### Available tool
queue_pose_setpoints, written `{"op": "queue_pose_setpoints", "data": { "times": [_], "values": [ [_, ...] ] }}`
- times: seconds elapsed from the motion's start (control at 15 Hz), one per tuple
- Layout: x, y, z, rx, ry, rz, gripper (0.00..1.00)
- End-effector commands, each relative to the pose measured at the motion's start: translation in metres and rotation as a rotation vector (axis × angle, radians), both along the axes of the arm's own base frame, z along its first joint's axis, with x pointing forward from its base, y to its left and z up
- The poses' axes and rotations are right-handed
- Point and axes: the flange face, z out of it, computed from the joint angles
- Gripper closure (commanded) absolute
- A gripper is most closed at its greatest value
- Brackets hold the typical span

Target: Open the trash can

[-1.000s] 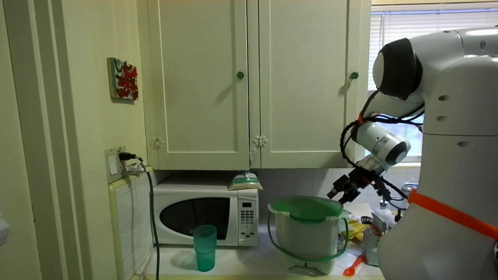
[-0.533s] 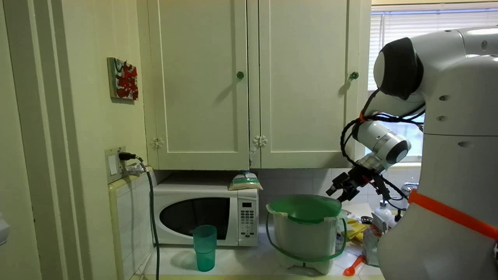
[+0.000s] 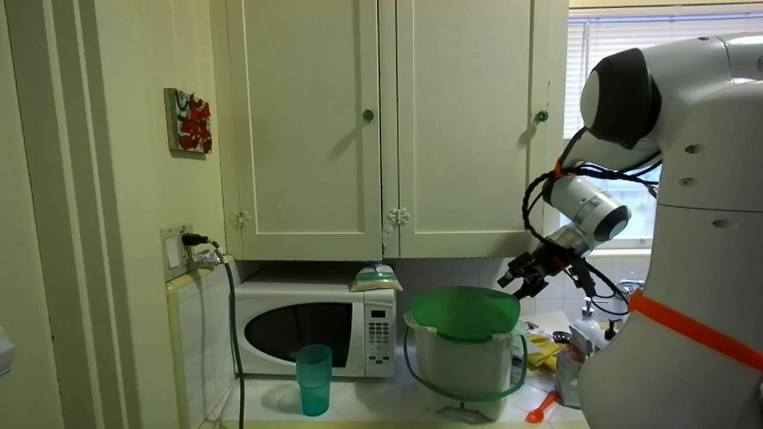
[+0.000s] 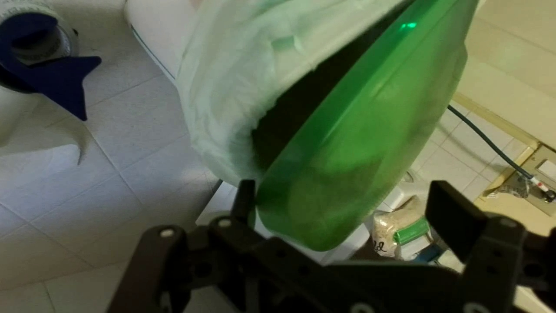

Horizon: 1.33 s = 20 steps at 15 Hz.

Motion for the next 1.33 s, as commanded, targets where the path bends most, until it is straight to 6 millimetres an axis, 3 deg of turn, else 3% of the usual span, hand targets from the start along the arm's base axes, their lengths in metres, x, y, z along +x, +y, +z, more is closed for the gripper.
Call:
{"op": "queue_pose_setpoints", "data": {
  "times": [0.0, 0.67, 1.27],
  "values": [
    [-0.003, 0.008, 0.024, 0.034, -0.006, 0.021, 0.00],
    [-0.004, 0.024, 0.055, 0.018, -0.006, 0.066, 0.00],
    [-0.018, 0.060, 0.085, -0.049, 0.031, 0.254, 0.00]
  ]
}}
